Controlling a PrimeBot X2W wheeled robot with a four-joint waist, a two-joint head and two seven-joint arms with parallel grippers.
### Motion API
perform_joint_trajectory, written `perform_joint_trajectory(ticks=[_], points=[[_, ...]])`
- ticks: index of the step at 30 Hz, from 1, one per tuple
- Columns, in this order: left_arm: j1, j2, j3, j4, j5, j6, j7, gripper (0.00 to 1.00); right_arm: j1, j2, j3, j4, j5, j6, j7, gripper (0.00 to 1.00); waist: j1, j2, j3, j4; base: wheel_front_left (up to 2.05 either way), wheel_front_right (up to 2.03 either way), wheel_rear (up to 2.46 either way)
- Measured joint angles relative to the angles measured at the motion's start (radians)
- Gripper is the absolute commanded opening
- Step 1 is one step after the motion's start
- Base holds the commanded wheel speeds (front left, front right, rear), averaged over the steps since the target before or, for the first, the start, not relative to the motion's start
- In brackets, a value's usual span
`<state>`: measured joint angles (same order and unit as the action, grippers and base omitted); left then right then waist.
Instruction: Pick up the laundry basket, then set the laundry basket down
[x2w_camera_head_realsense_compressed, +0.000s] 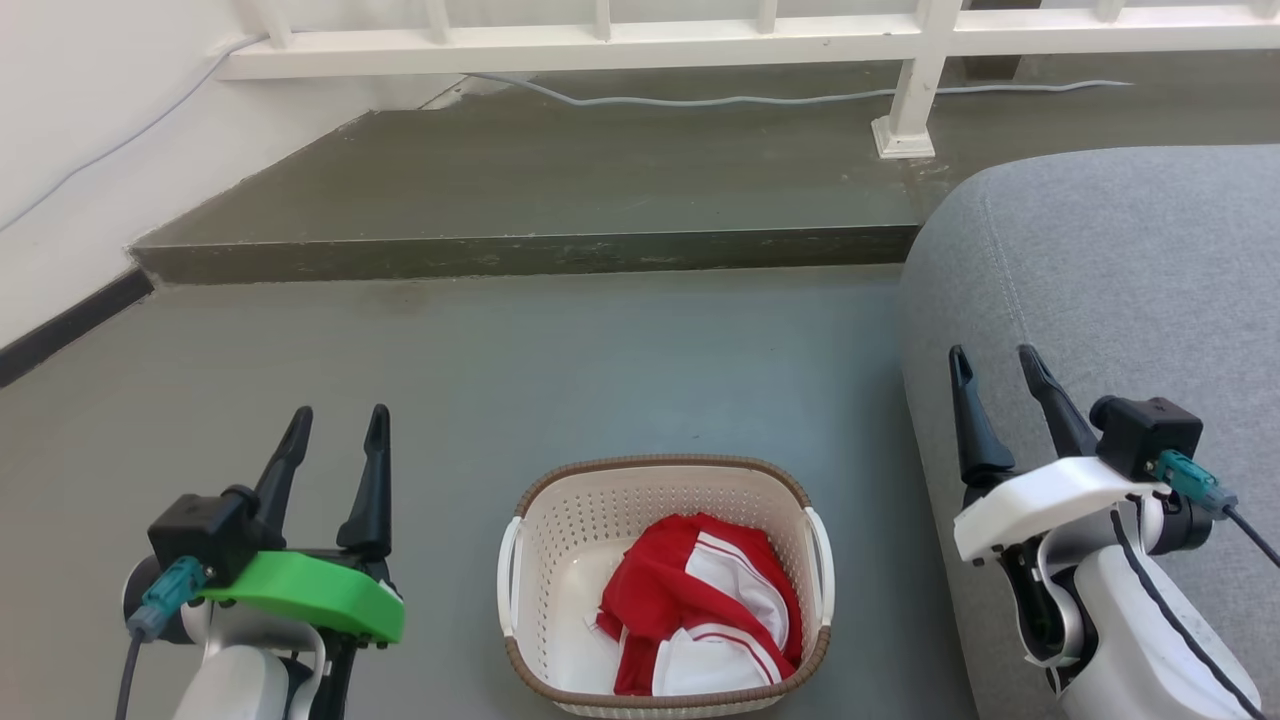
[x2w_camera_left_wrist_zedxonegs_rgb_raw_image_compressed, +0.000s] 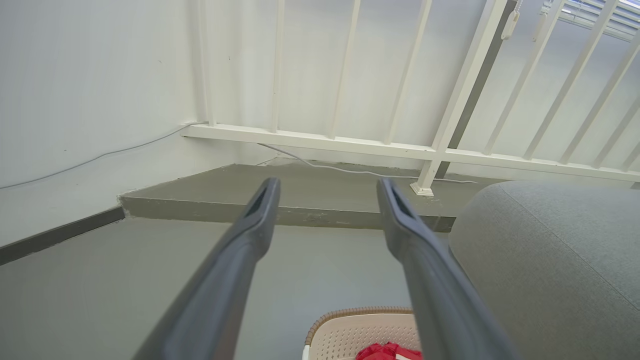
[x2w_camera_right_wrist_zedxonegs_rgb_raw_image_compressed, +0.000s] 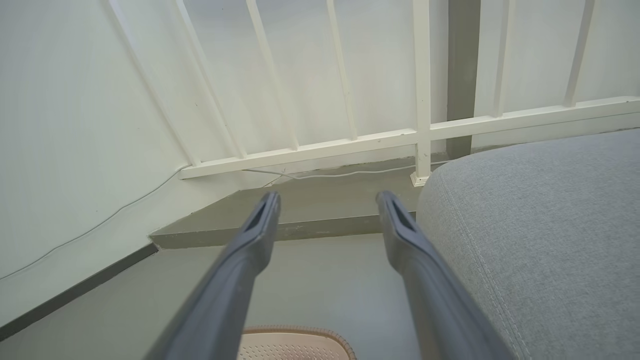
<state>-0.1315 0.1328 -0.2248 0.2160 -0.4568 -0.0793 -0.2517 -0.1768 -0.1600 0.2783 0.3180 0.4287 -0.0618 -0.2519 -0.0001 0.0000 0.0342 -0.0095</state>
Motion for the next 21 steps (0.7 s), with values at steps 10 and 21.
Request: perform_joint_trajectory(ticks=[10, 21], points=[[0.031, -0.024, 0.029, -0.006, 0.041, -0.010, 0.000, 1.00, 0.026, 0.012, -0.017, -0.021, -0.027, 0.009, 0.000, 1.00, 0.0000, 0.0000, 0.002, -0.001, 0.00, 0.00, 0.00], [0.034, -0.044, 0.048, -0.010, 0.054, -0.022, 0.000, 1.00, 0.046, 0.030, -0.036, -0.025, -0.051, 0.026, 0.000, 1.00, 0.0000, 0.0000, 0.001, -0.002, 0.00, 0.00, 0.00]])
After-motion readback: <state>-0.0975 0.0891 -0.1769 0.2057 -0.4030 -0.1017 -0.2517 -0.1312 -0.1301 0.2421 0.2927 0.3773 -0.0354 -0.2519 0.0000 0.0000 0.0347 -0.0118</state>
